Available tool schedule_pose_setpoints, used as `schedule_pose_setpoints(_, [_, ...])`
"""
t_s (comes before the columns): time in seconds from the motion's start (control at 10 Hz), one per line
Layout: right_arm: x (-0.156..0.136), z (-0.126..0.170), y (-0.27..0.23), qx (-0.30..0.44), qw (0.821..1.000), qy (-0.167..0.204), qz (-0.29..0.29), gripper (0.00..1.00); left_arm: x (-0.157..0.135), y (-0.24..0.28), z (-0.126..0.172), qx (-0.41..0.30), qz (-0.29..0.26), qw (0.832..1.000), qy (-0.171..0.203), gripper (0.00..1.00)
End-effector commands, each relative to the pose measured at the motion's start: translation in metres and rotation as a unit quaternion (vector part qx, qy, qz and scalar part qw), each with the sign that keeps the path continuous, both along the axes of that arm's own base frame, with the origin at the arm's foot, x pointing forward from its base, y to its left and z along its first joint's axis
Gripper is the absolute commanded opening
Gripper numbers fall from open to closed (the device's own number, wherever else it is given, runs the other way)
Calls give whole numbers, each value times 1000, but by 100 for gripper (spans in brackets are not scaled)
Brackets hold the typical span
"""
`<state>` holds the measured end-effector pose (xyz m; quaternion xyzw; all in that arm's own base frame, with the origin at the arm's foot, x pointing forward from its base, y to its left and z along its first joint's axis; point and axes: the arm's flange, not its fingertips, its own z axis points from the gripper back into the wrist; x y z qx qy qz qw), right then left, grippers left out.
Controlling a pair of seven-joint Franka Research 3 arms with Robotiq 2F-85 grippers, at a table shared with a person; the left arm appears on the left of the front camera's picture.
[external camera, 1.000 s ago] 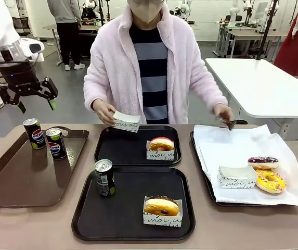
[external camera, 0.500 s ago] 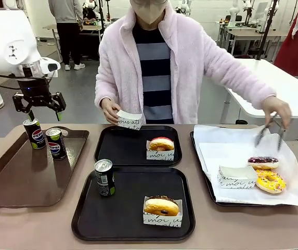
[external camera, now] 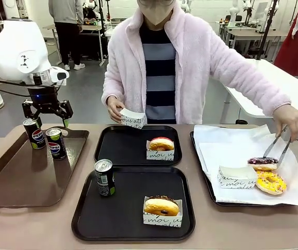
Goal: Set up donuts and drinks on trays.
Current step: Pick up one Pepsi coke from the Handle tray and place it on the Flat Tray without a Pepsi coke.
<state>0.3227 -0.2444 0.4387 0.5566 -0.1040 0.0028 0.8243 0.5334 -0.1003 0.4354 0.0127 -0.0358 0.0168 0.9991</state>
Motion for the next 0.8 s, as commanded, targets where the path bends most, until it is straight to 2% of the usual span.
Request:
schedule_pose_setpoints(0.0, [-1, -1, 0, -2, 1000, -1, 0, 100, -3, 1, -12, 11, -7, 1000, -2, 100])
schedule_pose_setpoints(0.7, [-1, -1, 0, -2, 1000, -1, 0, 100, -4, 11, -44, -16, -20, 999, 19, 100])
